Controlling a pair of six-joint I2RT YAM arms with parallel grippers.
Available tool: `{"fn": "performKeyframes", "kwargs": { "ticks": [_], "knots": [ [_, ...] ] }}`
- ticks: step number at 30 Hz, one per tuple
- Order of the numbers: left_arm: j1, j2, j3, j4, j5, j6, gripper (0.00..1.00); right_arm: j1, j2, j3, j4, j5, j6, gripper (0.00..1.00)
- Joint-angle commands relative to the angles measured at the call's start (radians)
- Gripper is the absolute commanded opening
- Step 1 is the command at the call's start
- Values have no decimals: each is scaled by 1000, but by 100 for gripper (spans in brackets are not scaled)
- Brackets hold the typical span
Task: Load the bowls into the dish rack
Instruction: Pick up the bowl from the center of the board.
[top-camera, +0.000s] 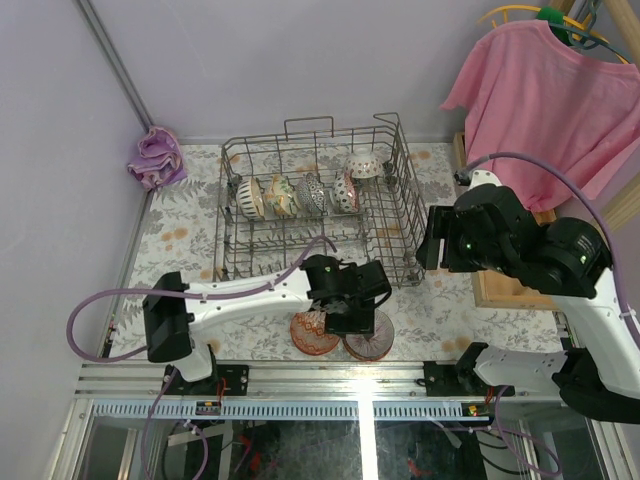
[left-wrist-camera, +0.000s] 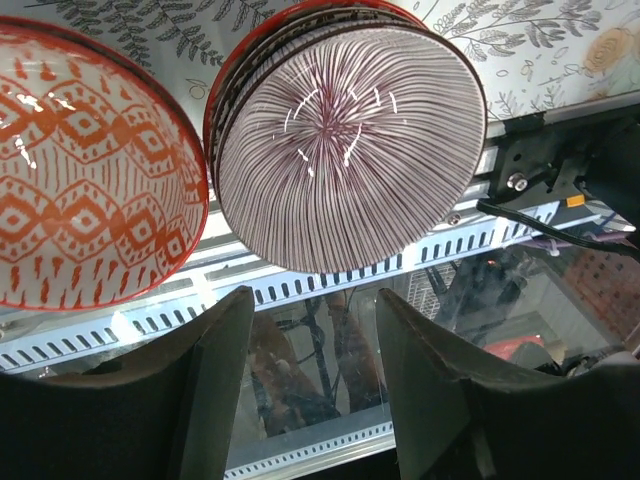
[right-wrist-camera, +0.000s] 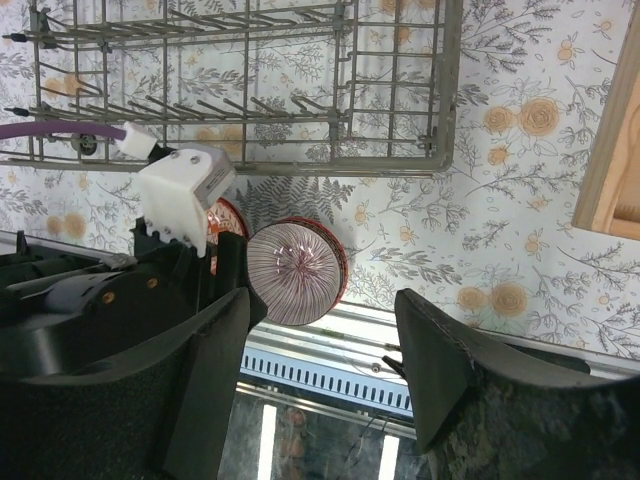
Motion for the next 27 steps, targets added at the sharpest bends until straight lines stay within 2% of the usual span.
{"fn": "performKeyframes", "kwargs": {
  "ticks": [1,10,19,23,27],
  "knots": [
    [-14,56,-15,56,-5,-1,52,6,-36,-11,-25,7,0,67],
    [-21,134,-2,55,-17,28,50,6,-69,-23,-41,7,5,67],
    [-41,132,11,36,-19,30,47,5,-94,-57,-25,4,25,67],
    [-41,137,109,30,-67,33,41,6,-101,-69,-25,6,30,67],
    [-37,179,262,46,-77,29,43,6,-111,-66,-29,11,41,66]
  ]
}}
